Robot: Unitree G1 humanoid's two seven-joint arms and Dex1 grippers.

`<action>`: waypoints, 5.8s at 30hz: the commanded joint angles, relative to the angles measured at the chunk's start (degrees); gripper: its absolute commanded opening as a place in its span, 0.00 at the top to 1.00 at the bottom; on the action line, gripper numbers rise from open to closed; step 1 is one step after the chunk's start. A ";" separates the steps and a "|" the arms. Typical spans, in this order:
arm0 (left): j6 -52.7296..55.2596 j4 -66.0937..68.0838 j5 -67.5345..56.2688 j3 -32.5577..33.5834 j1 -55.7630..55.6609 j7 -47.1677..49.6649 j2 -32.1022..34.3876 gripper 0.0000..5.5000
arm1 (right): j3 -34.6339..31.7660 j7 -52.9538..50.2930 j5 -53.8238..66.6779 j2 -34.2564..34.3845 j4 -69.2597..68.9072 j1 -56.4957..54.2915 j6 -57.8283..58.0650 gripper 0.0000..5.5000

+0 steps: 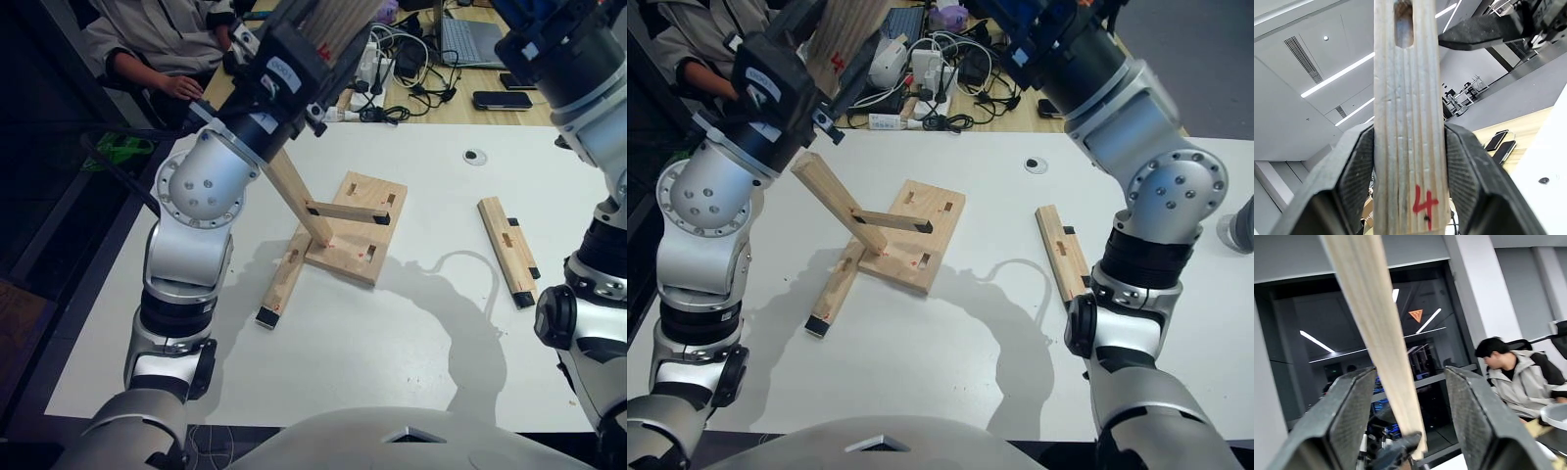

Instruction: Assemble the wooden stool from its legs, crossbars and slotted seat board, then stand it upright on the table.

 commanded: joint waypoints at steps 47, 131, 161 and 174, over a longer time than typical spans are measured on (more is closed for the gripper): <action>-7.81 3.00 6.01 -0.10 -0.31 -2.97 0.19 0.63 | -0.90 3.69 -4.87 2.52 4.74 -5.34 0.32 0.81; 21.24 16.42 -10.50 23.87 -1.19 20.94 -10.45 0.43 | -6.57 -56.50 15.61 2.23 -6.31 31.46 13.44 0.82; 20.16 17.80 -9.90 22.74 -3.42 21.93 -10.19 0.43 | 5.08 -52.90 7.44 -11.44 -1.48 31.82 13.51 0.82; 19.21 17.79 -9.49 22.32 -3.42 22.55 -10.49 0.43 | 4.33 -42.94 0.93 -13.49 1.83 26.64 14.93 0.82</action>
